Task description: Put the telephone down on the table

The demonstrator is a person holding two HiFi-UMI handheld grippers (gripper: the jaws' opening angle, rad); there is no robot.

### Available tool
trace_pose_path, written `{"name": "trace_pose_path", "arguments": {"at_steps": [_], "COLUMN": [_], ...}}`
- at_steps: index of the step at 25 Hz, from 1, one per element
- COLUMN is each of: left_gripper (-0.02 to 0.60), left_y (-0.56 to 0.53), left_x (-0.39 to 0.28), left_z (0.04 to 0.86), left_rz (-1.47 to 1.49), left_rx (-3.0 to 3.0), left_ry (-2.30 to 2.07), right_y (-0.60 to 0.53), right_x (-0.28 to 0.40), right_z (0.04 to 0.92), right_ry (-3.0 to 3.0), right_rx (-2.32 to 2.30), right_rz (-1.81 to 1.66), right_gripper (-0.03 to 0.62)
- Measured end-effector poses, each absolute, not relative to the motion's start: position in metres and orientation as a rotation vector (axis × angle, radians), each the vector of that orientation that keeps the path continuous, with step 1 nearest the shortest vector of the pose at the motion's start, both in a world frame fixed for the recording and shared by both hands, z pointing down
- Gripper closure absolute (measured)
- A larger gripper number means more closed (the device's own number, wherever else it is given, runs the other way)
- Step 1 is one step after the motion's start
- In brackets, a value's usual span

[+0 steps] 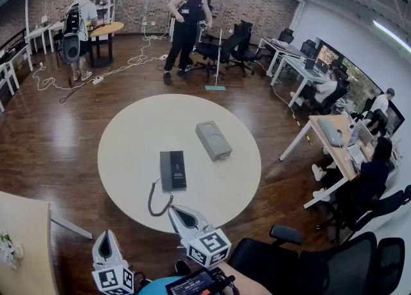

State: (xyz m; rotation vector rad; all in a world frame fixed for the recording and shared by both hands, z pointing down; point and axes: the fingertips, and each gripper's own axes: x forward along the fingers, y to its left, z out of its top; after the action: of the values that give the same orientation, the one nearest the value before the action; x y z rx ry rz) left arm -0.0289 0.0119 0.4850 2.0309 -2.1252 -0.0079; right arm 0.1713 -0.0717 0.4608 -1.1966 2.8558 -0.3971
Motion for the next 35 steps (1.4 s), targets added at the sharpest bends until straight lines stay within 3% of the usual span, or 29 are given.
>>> {"name": "trace_pose_path", "arguments": {"at_steps": [35], "left_gripper": [0.566], "left_y": [-0.011], "left_x": [0.004], "left_z": [0.487], "left_rz": [0.075], "left_rx": [2.005], "left_ry": [-2.151], "right_y": [-0.101], "right_x": [0.209], "right_z": [0.472], "right_ry": [2.839], "right_rx": [-1.172], "right_rz": [-0.446], "right_gripper": [0.600]}}
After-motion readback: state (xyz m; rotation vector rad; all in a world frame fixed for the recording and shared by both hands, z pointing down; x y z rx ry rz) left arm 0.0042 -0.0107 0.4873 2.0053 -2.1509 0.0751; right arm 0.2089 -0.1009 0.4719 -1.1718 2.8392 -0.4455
